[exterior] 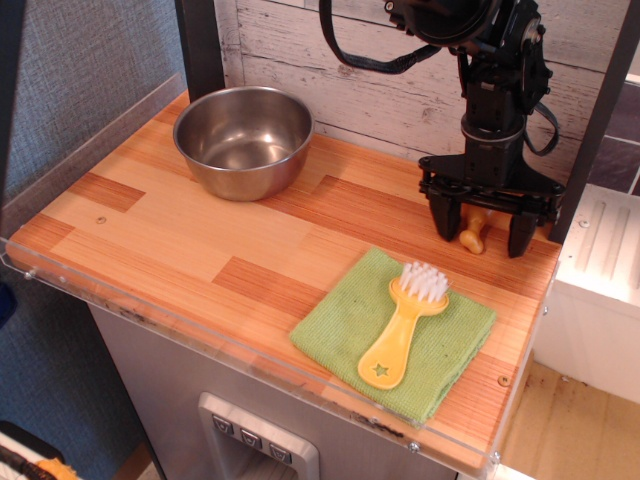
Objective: Put the thigh behind the cloth.
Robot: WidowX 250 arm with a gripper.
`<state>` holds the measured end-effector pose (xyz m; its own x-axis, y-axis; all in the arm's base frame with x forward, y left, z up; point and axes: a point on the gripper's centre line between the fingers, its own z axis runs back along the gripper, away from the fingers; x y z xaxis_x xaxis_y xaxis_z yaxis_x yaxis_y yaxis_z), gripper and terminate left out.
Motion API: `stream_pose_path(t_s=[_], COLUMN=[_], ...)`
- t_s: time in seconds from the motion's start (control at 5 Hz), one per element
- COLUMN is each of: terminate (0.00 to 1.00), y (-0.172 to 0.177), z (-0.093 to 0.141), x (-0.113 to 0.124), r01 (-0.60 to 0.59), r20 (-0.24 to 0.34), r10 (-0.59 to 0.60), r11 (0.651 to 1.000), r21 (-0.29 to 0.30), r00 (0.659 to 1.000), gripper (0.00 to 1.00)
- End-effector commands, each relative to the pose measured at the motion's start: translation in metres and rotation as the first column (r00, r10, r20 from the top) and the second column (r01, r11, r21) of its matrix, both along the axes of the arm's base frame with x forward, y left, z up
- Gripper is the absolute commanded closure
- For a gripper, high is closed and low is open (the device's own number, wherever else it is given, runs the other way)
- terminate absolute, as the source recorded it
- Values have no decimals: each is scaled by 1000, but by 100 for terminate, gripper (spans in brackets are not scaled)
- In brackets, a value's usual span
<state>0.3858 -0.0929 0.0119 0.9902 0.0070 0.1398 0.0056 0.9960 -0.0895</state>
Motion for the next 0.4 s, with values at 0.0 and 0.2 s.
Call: stream_pose_path(t_s=[0.0, 0.2], terminate=[0, 0], y=[6, 15], z=[87, 99], x=[-24, -51], r01=[29, -32], r20=[126, 94], r10=[-29, 25], r11=[1000, 997], r21=[2, 67], r00=[992, 995], gripper=[0, 0])
